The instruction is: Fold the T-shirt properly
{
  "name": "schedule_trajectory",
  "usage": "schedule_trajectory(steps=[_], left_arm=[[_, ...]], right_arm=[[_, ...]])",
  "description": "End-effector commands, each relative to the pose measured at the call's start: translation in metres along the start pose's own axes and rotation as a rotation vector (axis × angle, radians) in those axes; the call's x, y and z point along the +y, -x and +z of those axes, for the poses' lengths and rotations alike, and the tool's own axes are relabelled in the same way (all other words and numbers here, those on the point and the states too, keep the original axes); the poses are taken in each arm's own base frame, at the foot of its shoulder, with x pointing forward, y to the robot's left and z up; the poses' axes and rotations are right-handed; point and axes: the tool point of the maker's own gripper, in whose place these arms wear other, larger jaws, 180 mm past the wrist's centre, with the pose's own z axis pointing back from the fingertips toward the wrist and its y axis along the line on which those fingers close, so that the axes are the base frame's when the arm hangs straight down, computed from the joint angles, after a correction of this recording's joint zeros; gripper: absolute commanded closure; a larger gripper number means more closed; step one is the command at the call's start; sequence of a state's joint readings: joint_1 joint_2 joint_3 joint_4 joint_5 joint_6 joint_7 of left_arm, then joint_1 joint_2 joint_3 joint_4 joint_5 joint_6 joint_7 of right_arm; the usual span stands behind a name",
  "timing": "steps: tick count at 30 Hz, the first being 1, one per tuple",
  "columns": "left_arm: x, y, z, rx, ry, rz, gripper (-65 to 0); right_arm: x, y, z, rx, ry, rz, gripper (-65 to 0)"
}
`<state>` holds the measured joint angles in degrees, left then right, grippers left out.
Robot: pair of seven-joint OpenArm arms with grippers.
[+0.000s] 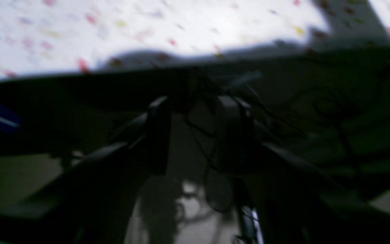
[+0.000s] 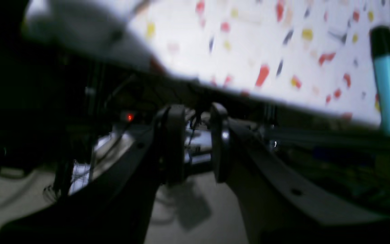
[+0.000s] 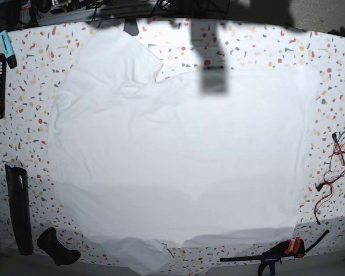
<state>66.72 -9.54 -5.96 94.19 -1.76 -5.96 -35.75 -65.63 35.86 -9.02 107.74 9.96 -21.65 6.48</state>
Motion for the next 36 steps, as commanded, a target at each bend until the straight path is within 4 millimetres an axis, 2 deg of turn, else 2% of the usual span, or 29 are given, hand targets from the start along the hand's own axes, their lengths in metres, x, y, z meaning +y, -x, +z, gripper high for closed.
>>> schedule_trajectory(steps=[1,7,10,13,19,25,30,31,33,35,36], left_arm=[[0.007,-0.013,0.005,-0.039,-0.013,-0.014,-21.9],[0.035,-0.058,-0.013,-0.180,-0.074,-0.085,-21.8],[0.040,-0.078,-0.030,-0.265,-0.089,-0.095,-17.7],[0.041,-0.099,-0.053,-0.358,-0.100,-0.087,-13.2],[0.044,-0.122,-0.072,-0.449,-0.106,-0.092,-13.3],[0.047,-0.147,-0.090,-0.539,-0.109,-0.101,-13.3],[0.048,-0.160,-0.097,-0.587,-0.105,-0.103,-13.3],[0.042,-0.161,-0.099,-0.587,-0.066,-0.109,-13.3],[0.014,-0.150,-0.107,-0.512,0.122,-0.190,-13.3],[-0.013,-0.138,-0.105,-0.464,0.296,-0.297,-13.3],[-0.020,-0.134,-0.104,-0.453,0.343,-0.376,-13.3]], right_arm=[[-0.001,-0.014,0.000,-0.053,0.004,0.027,-13.0],[-0.005,-0.049,-0.015,-0.174,0.033,0.120,-13.0],[-0.007,-0.091,-0.018,-0.360,0.098,0.396,-13.0],[-0.013,-0.128,-0.017,-0.508,0.208,0.550,-13.0],[-0.032,-0.162,-0.019,-0.601,0.362,0.485,-13.0],[-0.038,-0.182,-0.023,-0.655,0.394,0.484,-13.0],[-0.037,-0.188,-0.027,-0.669,0.377,0.505,-12.9],[-0.035,-0.187,-0.029,-0.664,0.351,0.525,-12.9],[-0.032,-0.182,-0.035,-0.634,0.298,0.570,-12.7],[-0.034,-0.178,-0.040,-0.605,0.279,0.614,-12.7],[-0.035,-0.177,-0.041,-0.596,0.276,0.650,-12.7]])
